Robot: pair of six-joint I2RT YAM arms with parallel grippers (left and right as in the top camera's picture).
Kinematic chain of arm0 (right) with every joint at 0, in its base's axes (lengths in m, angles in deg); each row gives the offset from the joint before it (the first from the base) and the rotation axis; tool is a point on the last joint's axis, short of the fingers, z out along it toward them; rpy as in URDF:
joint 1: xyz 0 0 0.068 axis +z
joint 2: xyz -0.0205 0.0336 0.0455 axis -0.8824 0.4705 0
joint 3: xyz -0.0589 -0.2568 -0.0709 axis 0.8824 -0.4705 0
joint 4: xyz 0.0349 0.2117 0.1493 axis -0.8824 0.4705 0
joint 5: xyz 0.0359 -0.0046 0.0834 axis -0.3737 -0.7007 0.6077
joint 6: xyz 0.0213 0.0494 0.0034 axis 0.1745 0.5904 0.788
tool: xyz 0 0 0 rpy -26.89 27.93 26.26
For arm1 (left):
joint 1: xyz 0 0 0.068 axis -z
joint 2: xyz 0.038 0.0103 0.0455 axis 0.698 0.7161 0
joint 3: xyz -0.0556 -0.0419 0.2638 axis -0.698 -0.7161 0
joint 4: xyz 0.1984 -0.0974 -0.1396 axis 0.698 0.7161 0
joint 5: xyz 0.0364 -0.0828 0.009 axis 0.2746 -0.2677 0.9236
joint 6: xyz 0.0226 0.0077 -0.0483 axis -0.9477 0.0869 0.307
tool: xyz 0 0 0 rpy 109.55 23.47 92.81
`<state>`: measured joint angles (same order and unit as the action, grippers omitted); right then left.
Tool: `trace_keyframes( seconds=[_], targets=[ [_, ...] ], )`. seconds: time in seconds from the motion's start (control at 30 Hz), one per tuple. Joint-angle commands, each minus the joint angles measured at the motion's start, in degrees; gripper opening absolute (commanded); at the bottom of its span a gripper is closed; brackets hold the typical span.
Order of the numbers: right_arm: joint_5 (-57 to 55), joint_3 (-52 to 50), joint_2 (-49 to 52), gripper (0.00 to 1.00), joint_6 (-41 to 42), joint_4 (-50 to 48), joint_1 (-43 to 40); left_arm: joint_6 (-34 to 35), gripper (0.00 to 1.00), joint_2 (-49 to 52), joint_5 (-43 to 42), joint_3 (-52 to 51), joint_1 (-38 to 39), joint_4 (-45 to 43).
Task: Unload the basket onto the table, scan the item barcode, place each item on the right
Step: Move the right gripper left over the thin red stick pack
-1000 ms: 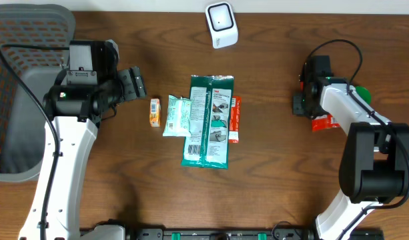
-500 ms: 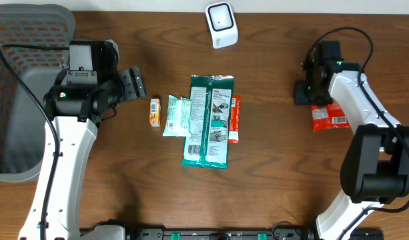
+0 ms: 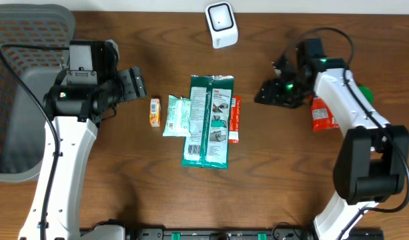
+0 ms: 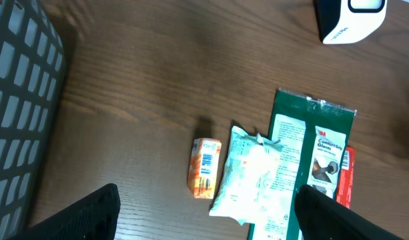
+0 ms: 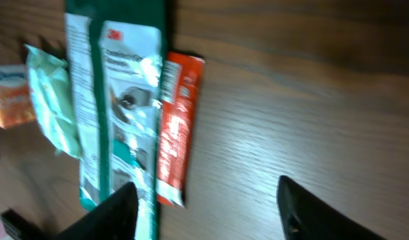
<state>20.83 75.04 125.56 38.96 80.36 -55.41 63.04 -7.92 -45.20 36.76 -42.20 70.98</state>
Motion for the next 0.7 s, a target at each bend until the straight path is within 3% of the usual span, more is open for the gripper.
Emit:
trace_keyframes(
  seconds=[0.0,0.4,0.67],
  targets=[
    [-3.2,-1.2,-1.0,0.59,7.6,-2.8,4.4,-0.8,0.84,0.2,0.8,0.1,-0.2,0.1],
    [-29.5,-7.4,-1.0,0.5,17.6,-12.1,21.1,-0.8,0.84,0.2,0.7,0.1,-0.2,0.1],
    [-37.8,-13.1,-1.0,0.4,19.4,-15.9,27.3,-0.8,0.84,0.2,0.8,0.1,-0.2,0.1]
  ],
)
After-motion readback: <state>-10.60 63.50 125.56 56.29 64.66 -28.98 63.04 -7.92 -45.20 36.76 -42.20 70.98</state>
